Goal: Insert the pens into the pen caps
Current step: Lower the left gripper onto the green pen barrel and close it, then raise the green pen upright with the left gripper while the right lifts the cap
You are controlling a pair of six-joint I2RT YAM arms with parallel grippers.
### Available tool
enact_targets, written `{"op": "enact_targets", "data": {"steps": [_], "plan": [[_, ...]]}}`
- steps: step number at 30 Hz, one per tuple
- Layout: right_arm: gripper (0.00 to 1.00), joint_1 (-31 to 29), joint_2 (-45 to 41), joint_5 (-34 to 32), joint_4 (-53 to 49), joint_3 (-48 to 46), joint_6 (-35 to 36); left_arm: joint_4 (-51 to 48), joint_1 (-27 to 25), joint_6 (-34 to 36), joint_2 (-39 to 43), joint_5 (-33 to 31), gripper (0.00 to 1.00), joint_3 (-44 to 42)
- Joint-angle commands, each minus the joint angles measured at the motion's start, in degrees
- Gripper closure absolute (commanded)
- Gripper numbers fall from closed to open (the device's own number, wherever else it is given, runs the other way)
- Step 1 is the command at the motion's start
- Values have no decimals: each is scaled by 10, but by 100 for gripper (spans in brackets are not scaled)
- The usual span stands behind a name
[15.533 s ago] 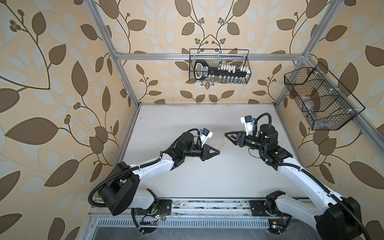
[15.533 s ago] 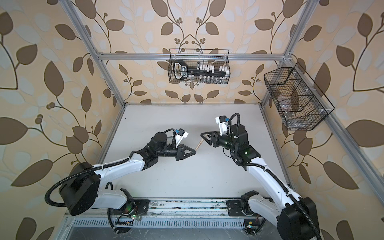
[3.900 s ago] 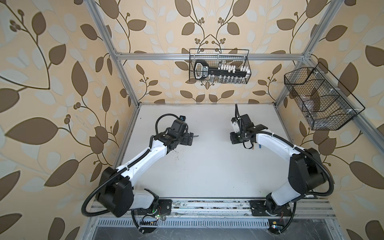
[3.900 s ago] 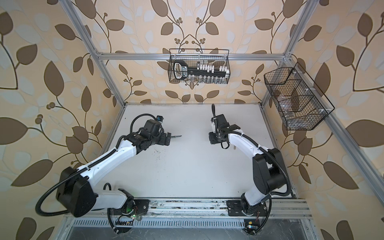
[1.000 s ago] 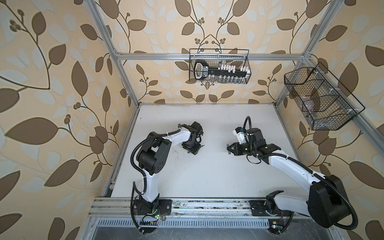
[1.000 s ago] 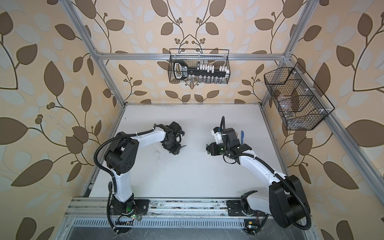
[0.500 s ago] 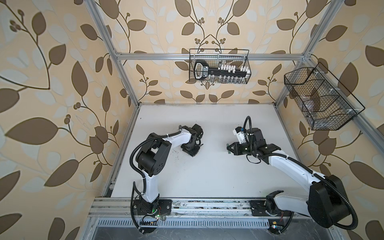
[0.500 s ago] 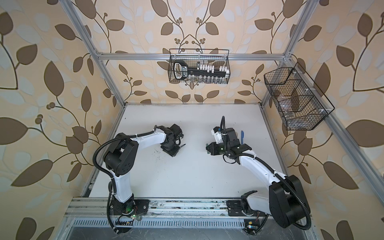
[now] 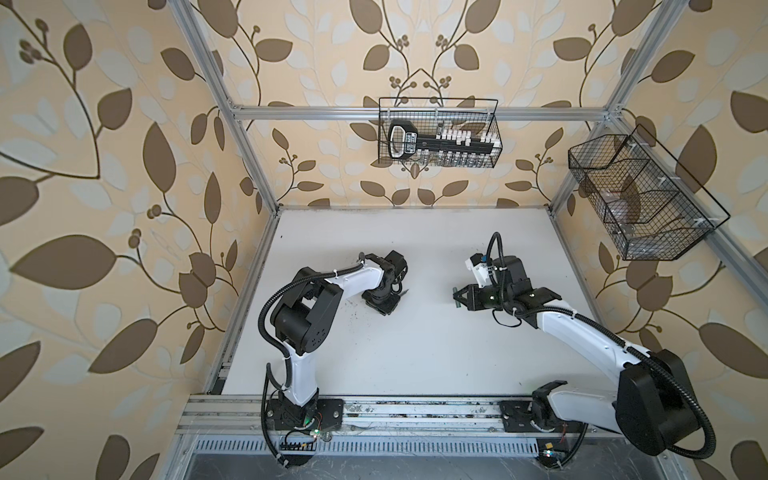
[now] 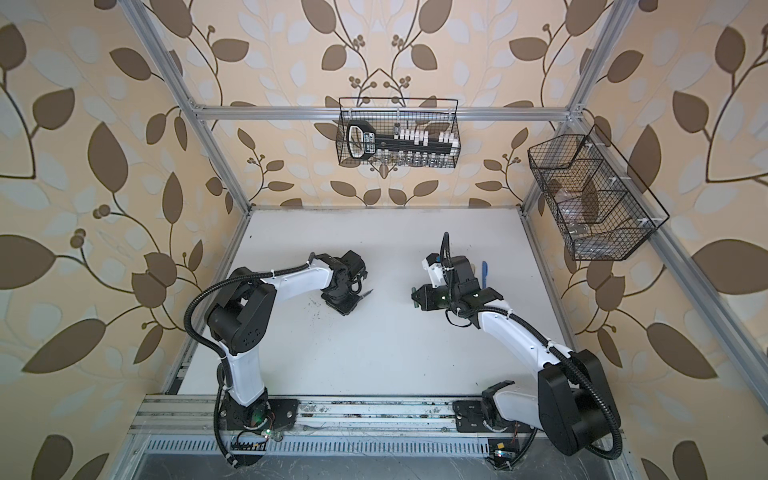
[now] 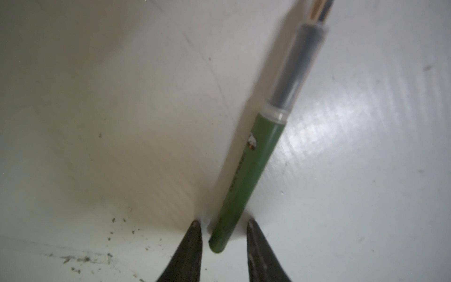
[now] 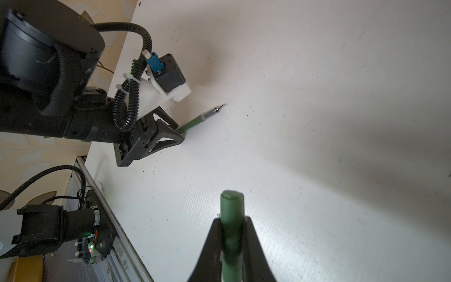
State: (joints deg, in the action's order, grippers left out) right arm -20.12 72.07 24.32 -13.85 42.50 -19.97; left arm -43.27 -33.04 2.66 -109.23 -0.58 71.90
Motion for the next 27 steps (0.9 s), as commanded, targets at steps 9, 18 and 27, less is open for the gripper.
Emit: {"op": "enact_targets", "data": {"steps": [9, 18, 27], "plan": [[88, -2, 2, 7, 5, -8, -2, 3, -12, 0, -11, 2, 75, -10], [88, -1, 7, 8, 10, -9, -2, 9, -15, -2, -8, 2, 90, -16], [88, 0, 3, 8, 15, -8, -1, 64, -18, -1, 14, 13, 100, -32]]}}
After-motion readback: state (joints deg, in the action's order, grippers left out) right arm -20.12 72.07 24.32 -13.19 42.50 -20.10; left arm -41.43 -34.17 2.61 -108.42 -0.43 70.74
